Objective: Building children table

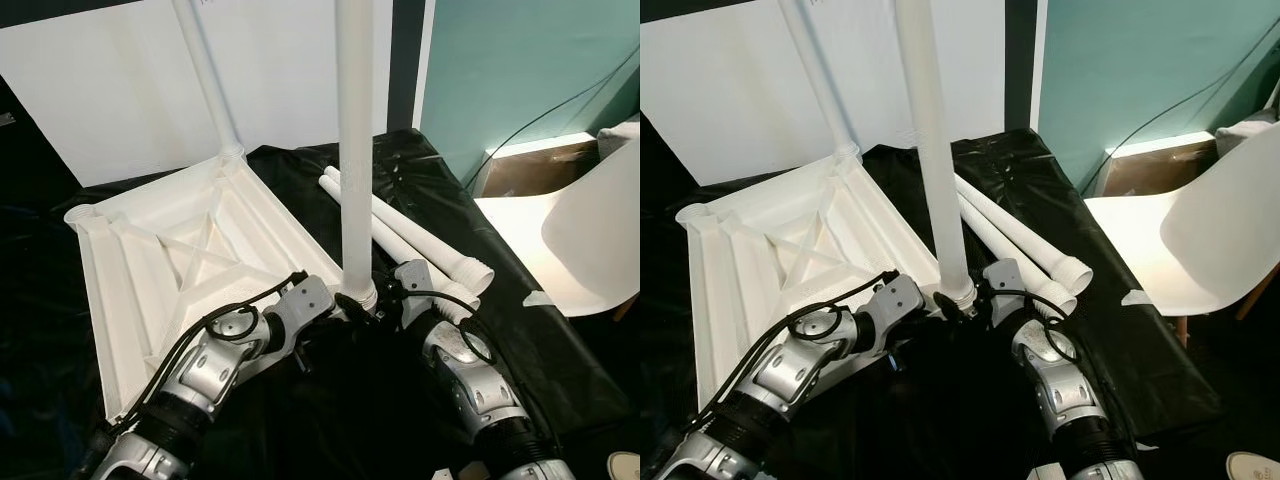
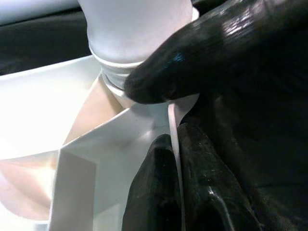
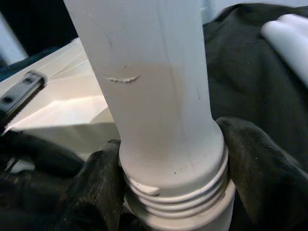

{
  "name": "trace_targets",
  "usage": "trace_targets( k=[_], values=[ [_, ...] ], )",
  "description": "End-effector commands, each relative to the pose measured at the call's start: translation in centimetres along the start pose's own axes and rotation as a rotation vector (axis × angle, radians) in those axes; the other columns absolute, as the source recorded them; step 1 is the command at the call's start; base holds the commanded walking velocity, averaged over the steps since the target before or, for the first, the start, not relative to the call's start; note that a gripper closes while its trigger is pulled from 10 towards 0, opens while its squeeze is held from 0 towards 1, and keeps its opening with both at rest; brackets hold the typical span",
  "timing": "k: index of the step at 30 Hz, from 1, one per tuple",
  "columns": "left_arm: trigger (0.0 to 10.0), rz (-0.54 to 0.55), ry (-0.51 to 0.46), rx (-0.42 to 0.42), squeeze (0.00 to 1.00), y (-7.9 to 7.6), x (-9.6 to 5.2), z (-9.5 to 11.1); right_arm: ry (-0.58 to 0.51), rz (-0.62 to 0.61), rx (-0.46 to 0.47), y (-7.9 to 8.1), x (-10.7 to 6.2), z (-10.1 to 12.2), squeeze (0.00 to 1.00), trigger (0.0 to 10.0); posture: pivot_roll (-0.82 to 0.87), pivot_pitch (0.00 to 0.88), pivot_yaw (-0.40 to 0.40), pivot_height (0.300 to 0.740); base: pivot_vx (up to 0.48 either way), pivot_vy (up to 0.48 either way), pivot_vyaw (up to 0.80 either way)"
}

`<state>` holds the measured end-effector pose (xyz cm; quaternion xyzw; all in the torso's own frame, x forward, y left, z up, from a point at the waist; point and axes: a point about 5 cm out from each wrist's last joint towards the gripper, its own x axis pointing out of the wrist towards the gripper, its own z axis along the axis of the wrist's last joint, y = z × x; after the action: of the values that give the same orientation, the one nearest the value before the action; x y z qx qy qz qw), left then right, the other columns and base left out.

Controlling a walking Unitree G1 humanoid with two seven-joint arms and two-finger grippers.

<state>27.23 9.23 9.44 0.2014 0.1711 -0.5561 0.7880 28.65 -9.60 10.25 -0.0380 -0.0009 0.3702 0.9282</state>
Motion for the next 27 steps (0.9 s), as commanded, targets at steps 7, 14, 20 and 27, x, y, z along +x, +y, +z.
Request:
trace_targets(
  k=[7, 14, 20, 27],
  values=[
    [9.8, -0.29, 0.141, -0.104, 0.0, -3.5, -0.7, -5.1, -0.136, 0.282, -0.147, 0.9, -0.9, 4.6, 0.0, 10.0, 0.04, 0.0, 0.072, 0.74, 0.0, 0.0, 0.0],
    [10.0, -0.329, 0.151, -0.108, 0.0, -4.2, -1.3, -5.9, -0.098, 0.38, -0.272, -1.1, -1.5, 6.6, 0.0, 10.0, 0.02, 0.0, 0.077, 0.74, 0.0, 0.0, 0.0],
    [10.0, -0.324, 0.153, -0.106, 0.0, -4.3, -1.0, -6.1, -0.047, 0.454, -0.348, -1.7, -0.7, 6.3, 0.0, 10.0, 0.04, 0.0, 0.071, 0.74, 0.0, 0.0, 0.0],
    [10.0, -0.322, 0.139, -0.108, 0.0, -4.3, -0.7, -6.0, -0.014, 0.605, -0.459, -0.9, 0.9, 5.8, 0.0, 10.0, 0.05, 0.0, 0.068, 0.74, 0.0, 0.0, 0.0]
  ],
)
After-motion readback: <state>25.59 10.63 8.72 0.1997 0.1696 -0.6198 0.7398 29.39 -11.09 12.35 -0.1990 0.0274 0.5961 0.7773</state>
